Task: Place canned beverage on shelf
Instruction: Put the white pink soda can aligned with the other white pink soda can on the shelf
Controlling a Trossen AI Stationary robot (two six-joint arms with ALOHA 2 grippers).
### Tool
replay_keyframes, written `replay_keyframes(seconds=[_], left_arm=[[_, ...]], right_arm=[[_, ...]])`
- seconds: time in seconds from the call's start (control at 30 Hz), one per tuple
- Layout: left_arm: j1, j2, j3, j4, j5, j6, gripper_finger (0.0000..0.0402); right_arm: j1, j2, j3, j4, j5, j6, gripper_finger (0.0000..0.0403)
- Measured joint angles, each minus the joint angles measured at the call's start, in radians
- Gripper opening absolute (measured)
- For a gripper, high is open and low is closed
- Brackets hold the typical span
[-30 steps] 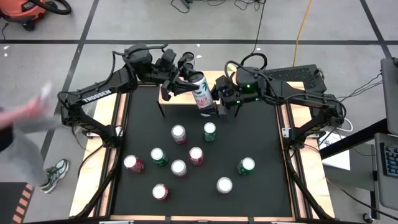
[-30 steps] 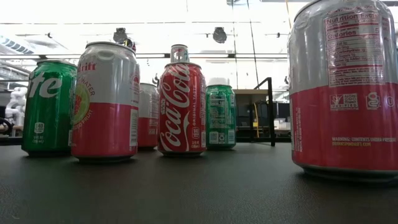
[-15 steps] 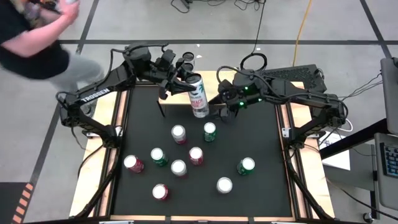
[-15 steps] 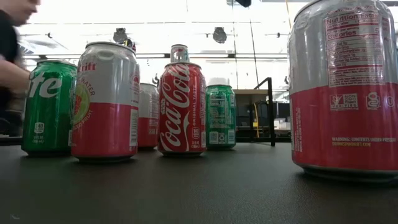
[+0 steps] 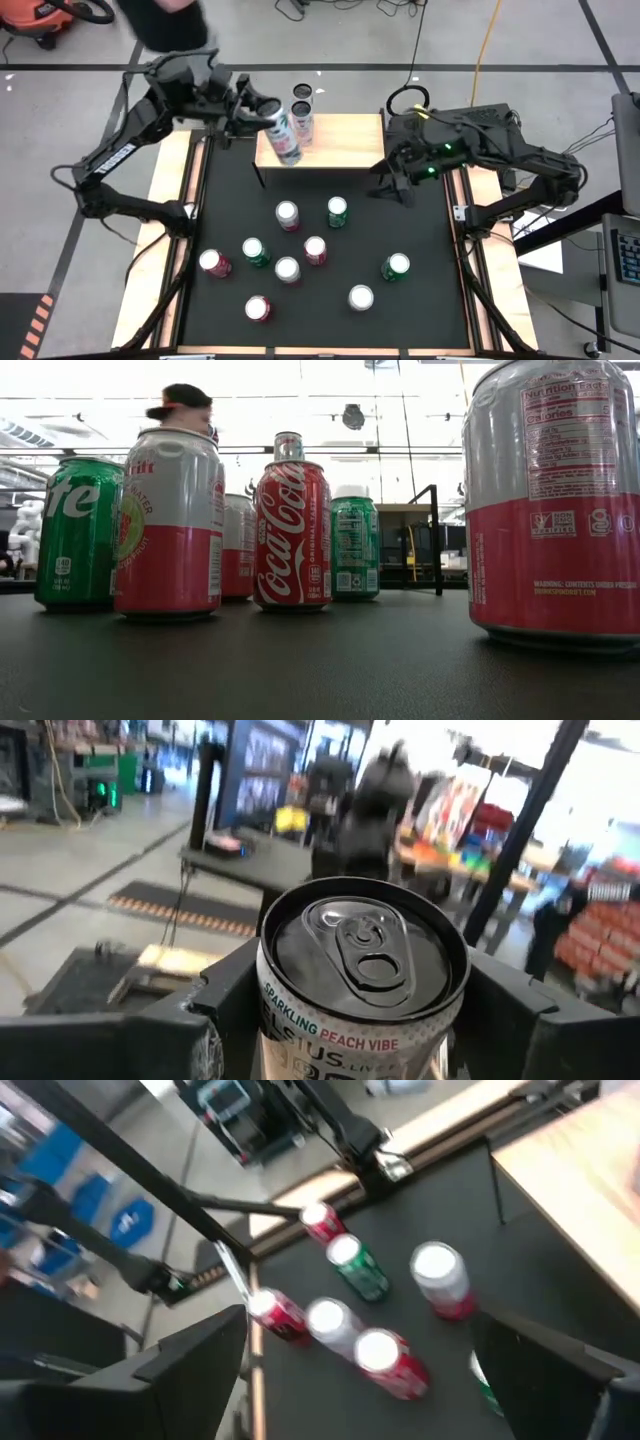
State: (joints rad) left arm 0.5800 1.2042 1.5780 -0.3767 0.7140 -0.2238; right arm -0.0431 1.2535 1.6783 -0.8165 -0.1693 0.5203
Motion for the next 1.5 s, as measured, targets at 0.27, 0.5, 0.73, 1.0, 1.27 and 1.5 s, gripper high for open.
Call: replay_keyframes(seconds=[0.27,0.5,0.73,1.0,1.27,1.5], left_arm=[[0.008,-0.089,-0.114,-0.089,-0.018,0.132,0.0247],[0.028,-0.081,-0.355,0.254,-0.043,0.149,0.0247],[0.043,0.003,-0.417,0.256,-0.068,0.289,0.0247],[0.041,0.086,-0.417,0.283,-0.095,0.317,0.0250],[0.042,0.090,-0.417,0.293,-0.157,0.316,0.0281],[0.042,0.090,-0.417,0.290,-0.180,0.322,0.0284]], right_arm=[[0.219,0.018,0.000,0.162,0.224,0.095,0.0358],[0.275,0.052,0.000,0.289,0.300,0.151,0.0358],[0.259,0.052,0.000,0.289,0.355,0.108,0.0358],[0.234,0.052,0.000,0.289,0.358,0.065,0.0358],[0.234,0.052,0.000,0.289,0.356,0.041,0.0358],[0.234,0.052,0.000,0.289,0.356,0.017,0.0358]])
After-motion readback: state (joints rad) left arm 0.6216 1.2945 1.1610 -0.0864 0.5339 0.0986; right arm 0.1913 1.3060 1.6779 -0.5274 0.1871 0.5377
